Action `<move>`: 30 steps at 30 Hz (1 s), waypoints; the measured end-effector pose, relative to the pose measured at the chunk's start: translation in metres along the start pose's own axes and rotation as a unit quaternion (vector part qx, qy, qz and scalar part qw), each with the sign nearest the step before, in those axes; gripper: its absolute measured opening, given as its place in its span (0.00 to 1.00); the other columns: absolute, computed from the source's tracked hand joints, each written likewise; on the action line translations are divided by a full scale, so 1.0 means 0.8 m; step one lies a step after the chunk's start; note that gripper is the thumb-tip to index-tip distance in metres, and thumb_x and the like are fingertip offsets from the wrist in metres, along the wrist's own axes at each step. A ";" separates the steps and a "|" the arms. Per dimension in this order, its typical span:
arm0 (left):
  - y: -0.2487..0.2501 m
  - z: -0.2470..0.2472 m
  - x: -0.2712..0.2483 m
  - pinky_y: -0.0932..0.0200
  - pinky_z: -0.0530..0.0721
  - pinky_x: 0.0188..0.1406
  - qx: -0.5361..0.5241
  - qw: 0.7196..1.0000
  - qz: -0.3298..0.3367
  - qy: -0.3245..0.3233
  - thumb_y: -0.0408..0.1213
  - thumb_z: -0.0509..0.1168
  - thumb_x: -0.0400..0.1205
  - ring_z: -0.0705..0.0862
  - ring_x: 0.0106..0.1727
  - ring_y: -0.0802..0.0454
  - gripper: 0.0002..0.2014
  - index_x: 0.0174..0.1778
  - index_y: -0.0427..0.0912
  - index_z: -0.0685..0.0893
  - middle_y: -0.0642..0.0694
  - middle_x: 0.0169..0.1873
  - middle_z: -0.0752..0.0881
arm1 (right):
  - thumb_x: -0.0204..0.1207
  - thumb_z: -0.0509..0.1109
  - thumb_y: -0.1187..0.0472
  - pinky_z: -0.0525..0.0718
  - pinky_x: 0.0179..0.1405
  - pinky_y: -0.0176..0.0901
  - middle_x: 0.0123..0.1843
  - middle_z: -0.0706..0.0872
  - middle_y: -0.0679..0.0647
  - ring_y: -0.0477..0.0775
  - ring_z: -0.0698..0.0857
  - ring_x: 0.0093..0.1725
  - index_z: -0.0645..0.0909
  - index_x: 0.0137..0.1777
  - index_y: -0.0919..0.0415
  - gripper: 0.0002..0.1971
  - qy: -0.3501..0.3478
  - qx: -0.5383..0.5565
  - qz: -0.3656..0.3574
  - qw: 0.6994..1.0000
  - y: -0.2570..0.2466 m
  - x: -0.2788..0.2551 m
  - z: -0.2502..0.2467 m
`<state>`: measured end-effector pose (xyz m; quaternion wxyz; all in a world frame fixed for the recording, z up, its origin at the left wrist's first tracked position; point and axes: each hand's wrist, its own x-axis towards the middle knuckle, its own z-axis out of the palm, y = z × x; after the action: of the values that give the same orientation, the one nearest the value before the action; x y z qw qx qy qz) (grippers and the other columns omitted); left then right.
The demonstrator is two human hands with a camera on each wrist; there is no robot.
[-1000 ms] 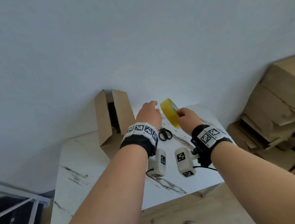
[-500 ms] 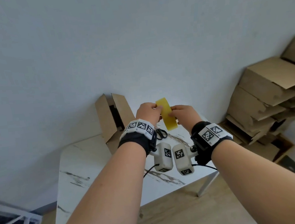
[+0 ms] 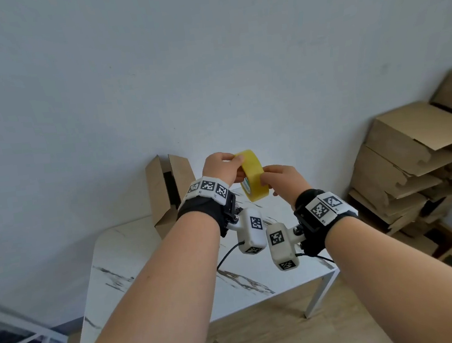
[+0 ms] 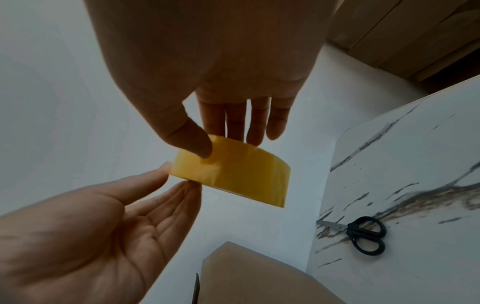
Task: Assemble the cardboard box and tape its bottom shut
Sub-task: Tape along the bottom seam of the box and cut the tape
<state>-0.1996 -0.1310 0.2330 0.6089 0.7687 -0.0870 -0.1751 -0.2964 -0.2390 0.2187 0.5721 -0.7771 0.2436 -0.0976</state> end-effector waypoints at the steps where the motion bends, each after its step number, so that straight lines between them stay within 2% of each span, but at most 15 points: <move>1: 0.001 0.001 -0.001 0.45 0.89 0.54 0.008 1.000 0.001 -0.002 0.36 0.68 0.81 0.89 0.42 0.38 0.18 0.65 0.32 0.79 0.35 0.39 0.88 | 0.74 0.63 0.69 0.72 0.35 0.39 0.36 0.79 0.54 0.51 0.73 0.36 0.87 0.49 0.64 0.11 -0.003 0.001 0.000 1.000 0.001 0.000 0.000; 3: 0.003 0.002 -0.005 0.50 0.89 0.53 0.029 0.999 0.007 -0.020 0.35 0.69 0.80 0.89 0.42 0.42 0.21 0.68 0.35 0.79 0.34 0.46 0.89 | 0.75 0.63 0.69 0.74 0.35 0.38 0.35 0.79 0.52 0.49 0.74 0.34 0.87 0.49 0.64 0.11 -0.008 0.005 0.000 1.000 0.000 0.001 0.000; 6: 0.001 0.003 -0.012 0.60 0.87 0.48 0.077 0.996 0.021 -0.049 0.35 0.71 0.78 0.89 0.43 0.47 0.25 0.72 0.41 0.78 0.37 0.54 0.89 | 0.77 0.62 0.68 0.74 0.33 0.38 0.34 0.78 0.53 0.50 0.74 0.32 0.84 0.41 0.63 0.09 -0.011 0.022 0.006 1.000 -0.002 0.006 -0.001; 8: -0.003 0.002 -0.016 0.59 0.87 0.51 0.081 0.995 0.024 -0.061 0.35 0.72 0.78 0.90 0.46 0.47 0.27 0.74 0.44 0.76 0.38 0.53 0.90 | 0.77 0.62 0.68 0.74 0.33 0.39 0.32 0.78 0.53 0.52 0.74 0.31 0.81 0.35 0.61 0.11 -0.010 0.026 0.011 1.000 -0.002 0.011 -0.002; 11: -0.005 0.002 -0.019 0.53 0.87 0.58 0.068 0.994 0.022 -0.080 0.32 0.72 0.77 0.90 0.51 0.44 0.30 0.76 0.44 0.74 0.37 0.51 0.90 | 0.76 0.62 0.69 0.73 0.33 0.40 0.32 0.77 0.54 0.54 0.74 0.31 0.78 0.31 0.60 0.12 -0.010 0.028 0.012 0.999 -0.002 0.017 -0.004; 15: -0.004 0.000 -0.017 0.49 0.87 0.58 0.085 0.994 0.026 -0.067 0.30 0.71 0.78 0.90 0.46 0.43 0.28 0.75 0.40 0.75 0.34 0.48 0.91 | 0.75 0.63 0.68 0.74 0.32 0.39 0.32 0.77 0.53 0.52 0.75 0.32 0.78 0.30 0.60 0.12 -0.016 0.024 0.012 1.000 -0.005 0.022 -0.001; 19: -0.005 -0.002 -0.013 0.49 0.88 0.57 0.089 0.994 0.022 -0.060 0.31 0.70 0.79 0.90 0.44 0.43 0.26 0.74 0.39 0.75 0.33 0.48 0.90 | 0.73 0.63 0.68 0.76 0.36 0.40 0.34 0.79 0.53 0.54 0.76 0.36 0.81 0.34 0.61 0.09 -0.037 0.017 0.010 0.999 -0.002 0.026 0.000; 22: -0.004 -0.004 -0.010 0.49 0.88 0.56 0.071 0.996 0.006 -0.054 0.30 0.70 0.79 0.90 0.43 0.42 0.26 0.74 0.36 0.74 0.32 0.49 0.89 | 0.73 0.63 0.69 0.76 0.37 0.39 0.37 0.84 0.51 0.50 0.78 0.38 0.86 0.45 0.60 0.10 -0.049 0.017 0.004 0.999 -0.002 0.025 0.001; 25: 0.000 -0.008 -0.005 0.45 0.88 0.55 0.026 0.999 -0.018 -0.035 0.27 0.69 0.79 0.89 0.44 0.37 0.24 0.72 0.33 0.75 0.28 0.49 0.88 | 0.74 0.65 0.68 0.79 0.41 0.38 0.42 0.86 0.48 0.48 0.81 0.42 0.87 0.55 0.54 0.14 -0.060 0.023 -0.004 0.998 0.000 0.023 0.000; 27: 0.000 -0.010 -0.001 0.41 0.88 0.55 -0.005 0.999 -0.027 -0.020 0.26 0.69 0.78 0.88 0.45 0.35 0.21 0.67 0.32 0.77 0.26 0.49 0.86 | 0.74 0.65 0.69 0.79 0.46 0.40 0.45 0.88 0.48 0.47 0.82 0.45 0.86 0.56 0.50 0.17 -0.068 0.014 -0.012 0.998 0.004 0.024 -0.001; 30: -0.003 -0.009 0.000 0.41 0.89 0.52 0.013 1.000 -0.008 -0.010 0.27 0.69 0.79 0.89 0.44 0.35 0.10 0.54 0.38 0.79 0.27 0.52 0.86 | 0.73 0.65 0.70 0.80 0.50 0.41 0.47 0.89 0.49 0.49 0.83 0.48 0.88 0.57 0.52 0.18 -0.070 0.016 -0.013 0.997 0.010 0.026 0.000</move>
<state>-0.1968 -0.1237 0.2324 0.5963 0.7756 -0.0895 -0.1866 -0.2803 -0.2508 0.2088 0.5991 -0.7756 0.1911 -0.0544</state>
